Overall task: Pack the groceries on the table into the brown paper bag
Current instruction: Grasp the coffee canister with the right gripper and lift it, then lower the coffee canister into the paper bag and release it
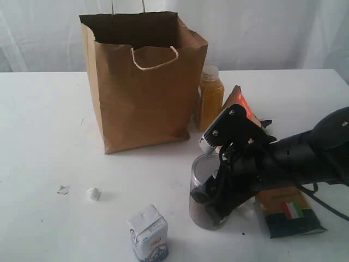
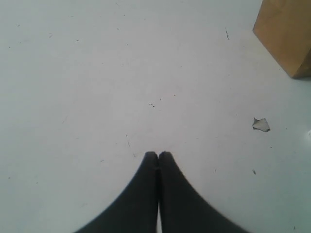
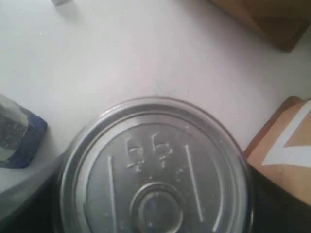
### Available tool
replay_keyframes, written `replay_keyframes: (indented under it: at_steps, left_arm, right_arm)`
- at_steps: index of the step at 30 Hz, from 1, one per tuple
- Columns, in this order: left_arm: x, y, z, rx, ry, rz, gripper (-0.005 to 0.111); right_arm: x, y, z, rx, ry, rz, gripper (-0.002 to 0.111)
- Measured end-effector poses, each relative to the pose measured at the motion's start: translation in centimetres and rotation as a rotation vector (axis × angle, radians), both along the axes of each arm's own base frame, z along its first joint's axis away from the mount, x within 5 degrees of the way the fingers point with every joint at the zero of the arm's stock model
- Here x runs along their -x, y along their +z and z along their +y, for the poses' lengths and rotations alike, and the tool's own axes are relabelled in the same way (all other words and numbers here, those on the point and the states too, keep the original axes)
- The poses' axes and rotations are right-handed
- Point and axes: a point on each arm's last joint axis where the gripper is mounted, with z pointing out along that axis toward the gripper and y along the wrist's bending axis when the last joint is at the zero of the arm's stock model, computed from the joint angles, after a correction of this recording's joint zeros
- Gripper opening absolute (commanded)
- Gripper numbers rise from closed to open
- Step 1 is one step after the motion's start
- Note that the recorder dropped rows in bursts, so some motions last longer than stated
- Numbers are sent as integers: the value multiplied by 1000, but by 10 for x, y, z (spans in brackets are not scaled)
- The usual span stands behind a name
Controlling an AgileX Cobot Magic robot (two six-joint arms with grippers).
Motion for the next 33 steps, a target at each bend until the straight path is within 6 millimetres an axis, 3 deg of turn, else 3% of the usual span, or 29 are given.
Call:
replay_keyframes:
  at_steps: [5, 12, 22, 28, 33]
  left_arm:
    - [0, 0, 0, 0, -1, -2, 0]
    - [0, 0, 0, 3, -1, -1, 0]
    - [0, 0, 0, 5, -2, -4, 0]
    - [-1, 2, -1, 7, -8, -19, 0]
    - [-2, 4, -2, 11, -18, -43, 0]
  right_arm:
    - [-1, 25, 4, -55, 35, -56, 1]
    - [6, 66, 5, -161, 22, -120, 0]
    - [25, 153, 4, -420, 5, -187, 0]
    - [19, 192, 11, -651, -41, -167, 0]
    - [0, 212, 23, -766, -52, -172, 0]
